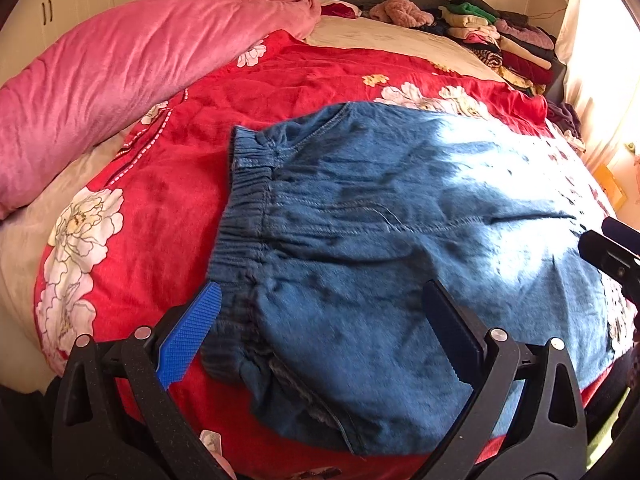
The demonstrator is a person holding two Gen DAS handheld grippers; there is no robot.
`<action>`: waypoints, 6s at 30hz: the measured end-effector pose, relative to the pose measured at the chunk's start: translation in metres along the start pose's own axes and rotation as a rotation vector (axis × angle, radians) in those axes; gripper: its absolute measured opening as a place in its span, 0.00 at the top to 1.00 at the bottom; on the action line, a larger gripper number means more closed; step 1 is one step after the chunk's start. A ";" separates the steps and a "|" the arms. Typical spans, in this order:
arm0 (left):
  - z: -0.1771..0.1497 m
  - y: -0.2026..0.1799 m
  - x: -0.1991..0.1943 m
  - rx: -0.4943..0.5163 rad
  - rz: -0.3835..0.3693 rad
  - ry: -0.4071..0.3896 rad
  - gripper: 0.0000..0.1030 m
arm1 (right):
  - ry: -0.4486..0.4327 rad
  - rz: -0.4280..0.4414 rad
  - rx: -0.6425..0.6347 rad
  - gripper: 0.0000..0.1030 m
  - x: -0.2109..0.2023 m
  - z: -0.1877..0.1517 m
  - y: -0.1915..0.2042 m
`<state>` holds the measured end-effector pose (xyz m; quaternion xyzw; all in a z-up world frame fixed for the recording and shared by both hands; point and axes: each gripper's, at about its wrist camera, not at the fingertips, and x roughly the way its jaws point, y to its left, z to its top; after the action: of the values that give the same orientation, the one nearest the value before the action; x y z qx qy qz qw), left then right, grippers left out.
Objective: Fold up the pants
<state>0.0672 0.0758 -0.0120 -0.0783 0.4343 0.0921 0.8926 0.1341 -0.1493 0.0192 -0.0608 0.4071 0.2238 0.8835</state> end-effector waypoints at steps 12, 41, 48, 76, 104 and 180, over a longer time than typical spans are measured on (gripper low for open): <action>0.053 0.038 0.034 -0.053 0.045 0.003 0.09 | 0.051 0.050 -0.035 0.04 0.068 0.062 0.007; 0.106 0.067 0.097 0.025 -0.077 -0.048 0.79 | 0.167 0.080 -0.408 0.04 0.205 0.142 0.042; 0.102 0.068 0.068 0.029 -0.105 -0.116 0.79 | 0.128 0.082 -0.526 0.18 0.209 0.136 0.063; 0.016 0.046 -0.022 0.109 -0.092 -0.172 0.77 | 0.031 0.437 -0.350 0.92 0.005 -0.002 0.055; -0.060 0.076 -0.085 0.106 -0.010 -0.064 0.75 | 0.164 0.554 -0.367 0.91 -0.007 -0.094 0.091; -0.045 -0.132 -0.017 0.374 -0.457 0.071 0.31 | -0.064 0.074 0.064 0.24 -0.015 0.019 -0.077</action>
<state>0.0535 -0.0637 -0.0186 -0.0113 0.4456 -0.1958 0.8735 0.1727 -0.2181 0.0374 -0.0102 0.3875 0.2448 0.8887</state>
